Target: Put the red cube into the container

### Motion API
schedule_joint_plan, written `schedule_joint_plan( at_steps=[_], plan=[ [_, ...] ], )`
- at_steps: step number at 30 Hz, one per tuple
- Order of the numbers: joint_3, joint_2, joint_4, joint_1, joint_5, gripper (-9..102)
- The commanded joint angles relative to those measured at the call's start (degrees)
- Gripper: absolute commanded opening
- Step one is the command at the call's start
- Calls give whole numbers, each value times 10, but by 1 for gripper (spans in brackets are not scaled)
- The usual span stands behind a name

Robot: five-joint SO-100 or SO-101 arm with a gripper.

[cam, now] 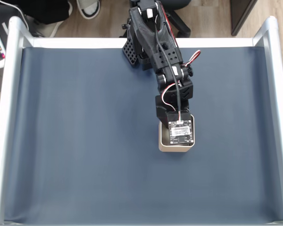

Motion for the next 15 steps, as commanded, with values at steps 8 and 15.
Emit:
schedule_joint_plan(
  at_steps=[8,15],
  plan=[
    [11,11,-16,-1,14,0],
    [28,25,-14,0,9,7]
  ],
)
